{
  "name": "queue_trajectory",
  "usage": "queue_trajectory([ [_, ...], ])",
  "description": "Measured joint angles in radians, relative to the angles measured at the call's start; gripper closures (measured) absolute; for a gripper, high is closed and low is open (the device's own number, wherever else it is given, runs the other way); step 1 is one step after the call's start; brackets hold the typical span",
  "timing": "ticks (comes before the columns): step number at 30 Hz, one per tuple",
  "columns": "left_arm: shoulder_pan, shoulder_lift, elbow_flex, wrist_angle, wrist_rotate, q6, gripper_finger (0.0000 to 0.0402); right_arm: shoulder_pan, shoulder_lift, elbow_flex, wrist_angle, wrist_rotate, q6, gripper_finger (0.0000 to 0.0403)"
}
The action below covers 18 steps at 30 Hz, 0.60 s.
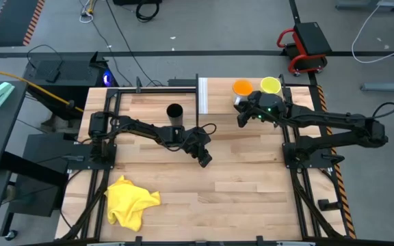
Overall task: Stack small to large cups/mugs on shelf
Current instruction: Put the orange mug on the shelf
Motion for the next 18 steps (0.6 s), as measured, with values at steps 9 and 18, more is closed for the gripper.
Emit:
queue_trajectory([
  [9, 0.000, 0.000, 0.000, 0.000, 0.000, 0.000, 0.0385, 0.069, -0.034, 0.000, -0.101, 0.085, 0.077, 0.0296],
  [18, 0.004, 0.000, -0.001, 0.082, 0.054, -0.040, 0.0378, 0.209, -0.062, -0.001, -0.164, 0.085, 0.248, 0.0299],
])
